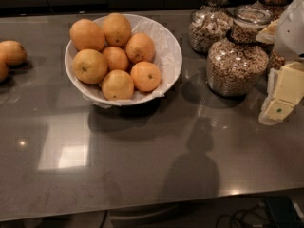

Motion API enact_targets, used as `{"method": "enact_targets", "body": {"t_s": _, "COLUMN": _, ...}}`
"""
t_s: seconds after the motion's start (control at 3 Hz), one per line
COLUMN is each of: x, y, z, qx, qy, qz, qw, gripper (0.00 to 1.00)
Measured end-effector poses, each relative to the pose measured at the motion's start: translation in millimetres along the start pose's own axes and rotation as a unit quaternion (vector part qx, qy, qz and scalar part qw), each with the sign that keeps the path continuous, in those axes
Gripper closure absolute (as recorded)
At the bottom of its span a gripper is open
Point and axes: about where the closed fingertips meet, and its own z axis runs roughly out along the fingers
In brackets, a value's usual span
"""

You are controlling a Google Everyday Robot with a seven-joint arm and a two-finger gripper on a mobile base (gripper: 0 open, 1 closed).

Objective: Pick orange from white bowl

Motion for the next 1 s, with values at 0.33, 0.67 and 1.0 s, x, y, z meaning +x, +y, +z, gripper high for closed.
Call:
{"method": "enact_targets", "body": {"t_s": 0.33, "x": -10, "y": -3, "z": 5, "qx": 0.008, "qy": -0.007, "qz": -0.003, "qw": 0.9999, "gripper": 0.00}}
{"method": "enact_targets", "body": {"t_s": 0.67, "x": -41, "y": -12, "z": 20, "qx": 0.022, "qy": -0.023, "qz": -0.027, "qw": 0.9991, "gripper": 0.00}}
{"method": "enact_targets", "body": {"t_s": 1.0, "x": -41, "y": -12, "z": 20, "qx": 0.022, "qy": -0.023, "qz": -0.027, "qw": 0.9991, "gripper": 0.00}}
